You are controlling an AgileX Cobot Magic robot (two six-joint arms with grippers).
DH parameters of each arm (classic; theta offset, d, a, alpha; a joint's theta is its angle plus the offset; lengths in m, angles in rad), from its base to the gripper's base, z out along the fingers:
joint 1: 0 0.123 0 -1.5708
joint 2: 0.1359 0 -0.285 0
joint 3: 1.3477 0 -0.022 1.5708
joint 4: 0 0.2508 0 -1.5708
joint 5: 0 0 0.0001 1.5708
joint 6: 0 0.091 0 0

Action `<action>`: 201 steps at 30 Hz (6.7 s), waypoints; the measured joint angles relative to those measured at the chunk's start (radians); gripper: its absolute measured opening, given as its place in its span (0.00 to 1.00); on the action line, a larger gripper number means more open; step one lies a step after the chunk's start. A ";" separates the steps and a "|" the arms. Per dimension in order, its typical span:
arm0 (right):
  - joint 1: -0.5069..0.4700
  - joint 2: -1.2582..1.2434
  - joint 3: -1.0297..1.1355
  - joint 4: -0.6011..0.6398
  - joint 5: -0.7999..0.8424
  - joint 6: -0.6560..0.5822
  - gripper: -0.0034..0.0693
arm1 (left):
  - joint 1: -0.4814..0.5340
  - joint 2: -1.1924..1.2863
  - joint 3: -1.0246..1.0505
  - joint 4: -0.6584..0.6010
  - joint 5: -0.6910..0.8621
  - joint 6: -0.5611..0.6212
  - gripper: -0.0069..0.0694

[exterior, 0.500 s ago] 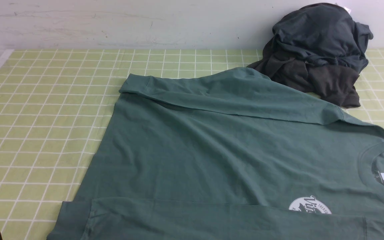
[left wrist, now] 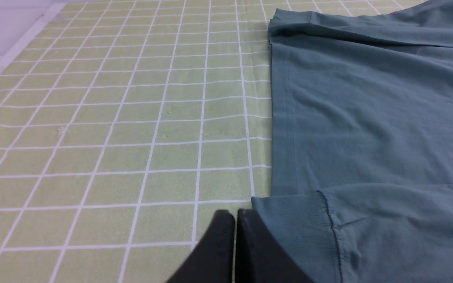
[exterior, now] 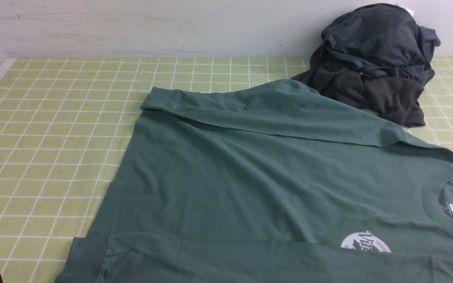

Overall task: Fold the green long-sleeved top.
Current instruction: Use the left arm to clamp the cuff closest to it, then use the left arm to drag and place the cuff at the centered position on the left edge of the fabric, then use the left arm to clamp the cuff farthest from it

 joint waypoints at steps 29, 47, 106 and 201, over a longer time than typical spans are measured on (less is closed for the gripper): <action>0.000 0.000 0.004 -0.077 -0.048 -0.008 0.03 | 0.000 0.000 0.008 0.003 -0.063 0.003 0.09; 0.000 0.000 0.005 -0.302 -0.931 0.010 0.03 | 0.000 0.000 0.012 0.003 -0.892 -0.073 0.09; 0.272 0.965 -0.595 0.418 0.279 -0.372 0.03 | 0.034 1.597 -0.843 -0.215 0.273 0.135 0.12; 0.272 0.980 -0.595 0.479 0.106 -0.405 0.03 | -0.040 2.515 -2.181 -0.300 0.320 0.188 0.47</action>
